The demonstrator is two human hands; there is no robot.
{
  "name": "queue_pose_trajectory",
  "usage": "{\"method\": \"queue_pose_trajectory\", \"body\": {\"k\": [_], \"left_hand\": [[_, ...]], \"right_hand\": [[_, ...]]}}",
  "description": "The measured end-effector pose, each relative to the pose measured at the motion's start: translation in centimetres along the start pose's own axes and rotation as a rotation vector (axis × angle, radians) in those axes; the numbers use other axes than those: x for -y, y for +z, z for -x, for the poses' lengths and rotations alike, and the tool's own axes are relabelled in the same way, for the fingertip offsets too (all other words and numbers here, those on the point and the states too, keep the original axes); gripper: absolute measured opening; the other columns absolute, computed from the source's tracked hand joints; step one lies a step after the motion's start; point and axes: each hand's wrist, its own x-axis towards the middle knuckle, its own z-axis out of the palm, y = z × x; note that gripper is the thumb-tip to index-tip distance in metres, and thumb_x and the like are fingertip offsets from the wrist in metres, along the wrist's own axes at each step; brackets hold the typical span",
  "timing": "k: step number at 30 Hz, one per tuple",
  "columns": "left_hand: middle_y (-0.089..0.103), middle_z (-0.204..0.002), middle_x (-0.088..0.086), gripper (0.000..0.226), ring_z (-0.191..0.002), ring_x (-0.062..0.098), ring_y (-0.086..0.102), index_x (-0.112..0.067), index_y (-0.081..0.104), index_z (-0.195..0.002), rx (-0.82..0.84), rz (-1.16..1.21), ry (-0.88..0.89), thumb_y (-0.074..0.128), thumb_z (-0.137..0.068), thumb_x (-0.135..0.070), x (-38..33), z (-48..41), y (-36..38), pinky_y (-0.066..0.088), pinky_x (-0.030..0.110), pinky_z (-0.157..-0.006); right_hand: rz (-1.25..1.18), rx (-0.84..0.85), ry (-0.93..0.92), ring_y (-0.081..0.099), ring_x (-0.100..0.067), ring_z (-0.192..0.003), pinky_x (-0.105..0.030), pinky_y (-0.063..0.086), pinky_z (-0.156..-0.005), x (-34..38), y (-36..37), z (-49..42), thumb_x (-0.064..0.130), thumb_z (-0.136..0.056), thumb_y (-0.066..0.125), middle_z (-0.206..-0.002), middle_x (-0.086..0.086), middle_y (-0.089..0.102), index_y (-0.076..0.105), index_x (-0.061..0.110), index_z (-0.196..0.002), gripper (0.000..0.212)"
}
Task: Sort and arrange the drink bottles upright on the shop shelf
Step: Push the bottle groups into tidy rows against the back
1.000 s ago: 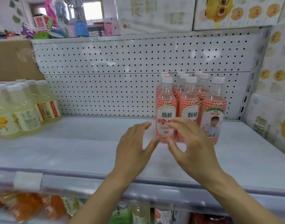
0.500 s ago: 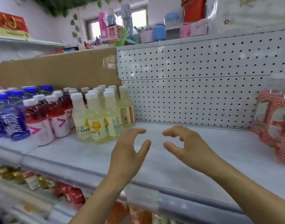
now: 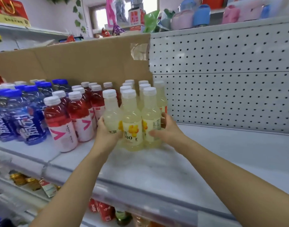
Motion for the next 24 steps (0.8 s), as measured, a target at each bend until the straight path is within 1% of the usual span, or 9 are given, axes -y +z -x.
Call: {"method": "queue_pose_trajectory", "body": {"k": [3, 5, 8, 10, 12, 15, 19, 21, 24], "left_hand": [[0.077, -0.089, -0.01, 0.052, -0.083, 0.004, 0.073, -0.033, 0.073, -0.095, 0.116, -0.007, 0.052, 0.072, -0.077, 0.015, 0.8, -0.8, -0.7, 0.056, 0.019, -0.065], [0.077, -0.098, -0.001, 0.043, -0.091, 0.014, 0.074, -0.022, 0.069, -0.107, 0.132, 0.013, -0.005, 0.078, -0.077, 0.008, 1.1, -1.1, -1.2, 0.059, 0.028, -0.072], [0.074, -0.106, 0.005, 0.05, -0.1, 0.022, 0.072, -0.011, 0.06, -0.119, 0.156, -0.06, -0.036, 0.079, -0.076, 0.005, 1.6, -1.0, -2.1, 0.059, 0.038, -0.084], [0.074, -0.108, 0.004, 0.054, -0.101, 0.021, 0.071, -0.012, 0.059, -0.122, 0.17, -0.1, -0.029, 0.079, -0.075, 0.004, 1.8, -0.3, -2.5, 0.059, 0.04, -0.087], [0.075, -0.105, -0.001, 0.056, -0.097, 0.016, 0.072, -0.017, 0.058, -0.12, 0.194, -0.104, -0.026, 0.08, -0.072, 0.0, 1.8, 1.0, -2.4, 0.06, 0.037, -0.082], [0.075, -0.095, -0.015, 0.053, -0.087, 0.003, 0.072, -0.03, 0.06, -0.109, 0.246, -0.086, 0.025, 0.083, -0.068, -0.006, 1.6, 2.8, -1.5, 0.058, 0.021, -0.068], [0.073, -0.103, -0.011, 0.062, -0.09, 0.002, 0.068, -0.028, 0.059, -0.12, 0.282, -0.093, 0.054, 0.09, -0.066, -0.023, 0.7, 4.1, 0.8, 0.057, 0.025, -0.075], [0.072, -0.103, -0.011, 0.063, -0.085, -0.004, 0.066, -0.028, 0.058, -0.12, 0.307, -0.098, 0.077, 0.09, -0.065, -0.027, 0.4, 4.4, 1.8, 0.055, 0.022, -0.073], [0.072, -0.099, -0.013, 0.061, -0.084, -0.006, 0.066, -0.029, 0.059, -0.117, 0.361, -0.073, 0.097, 0.089, -0.064, -0.028, -0.1, 4.7, 3.3, 0.054, 0.016, -0.068]], "right_hand": [[-0.016, 0.005, -0.005, 0.063, -0.01, -0.107, -0.016, 0.053, -0.073, -0.7, 1.3, -1.1, 0.012, -0.078, 0.082, -0.126, 0.001, 0.063, 0.041, 0.016, -0.141, 0.075], [0.007, -0.025, -0.042, 0.062, -0.004, -0.105, -0.012, 0.053, -0.069, -1.2, 1.4, -1.1, 0.018, -0.076, 0.085, -0.123, 0.005, 0.063, 0.041, 0.018, -0.136, 0.074], [0.076, -0.053, -0.04, 0.061, 0.001, -0.096, -0.011, 0.052, -0.06, -1.3, 0.1, -0.2, 0.022, -0.072, 0.086, -0.112, 0.013, 0.06, 0.035, 0.026, -0.126, 0.074], [0.1, -0.012, 0.0, 0.065, -0.007, -0.098, -0.018, 0.054, -0.067, -1.3, -1.5, 0.4, 0.017, -0.068, 0.085, -0.112, 0.008, 0.063, 0.039, 0.024, -0.128, 0.076], [0.058, 0.084, 0.012, 0.067, -0.015, -0.104, -0.027, 0.056, -0.081, -1.4, -3.2, 1.1, 0.011, -0.063, 0.081, -0.113, 0.003, 0.069, 0.047, 0.024, -0.131, 0.077], [0.015, 0.143, -0.009, 0.07, -0.012, -0.1, -0.019, 0.057, -0.072, -1.2, -4.1, 2.5, 0.004, -0.07, 0.079, -0.104, 0.009, 0.074, 0.055, 0.027, -0.123, 0.062], [0.112, -0.127, -0.067, 0.067, -0.006, -0.093, -0.023, 0.056, -0.075, -1.2, -2.2, 3.3, 0.03, -0.062, 0.093, -0.103, 0.01, 0.069, 0.051, 0.025, -0.118, 0.071], [0.173, -0.235, -0.069, 0.063, -0.006, -0.093, -0.025, 0.052, -0.073, -1.2, -2.2, 3.7, 0.032, -0.061, 0.092, -0.105, 0.008, 0.063, 0.047, 0.022, -0.116, 0.072], [0.241, -0.242, -0.074, 0.062, -0.003, -0.089, -0.02, 0.048, -0.067, -1.4, -4.2, 4.7, 0.028, -0.066, 0.089, -0.101, 0.009, 0.062, 0.048, 0.026, -0.111, 0.061]]}}
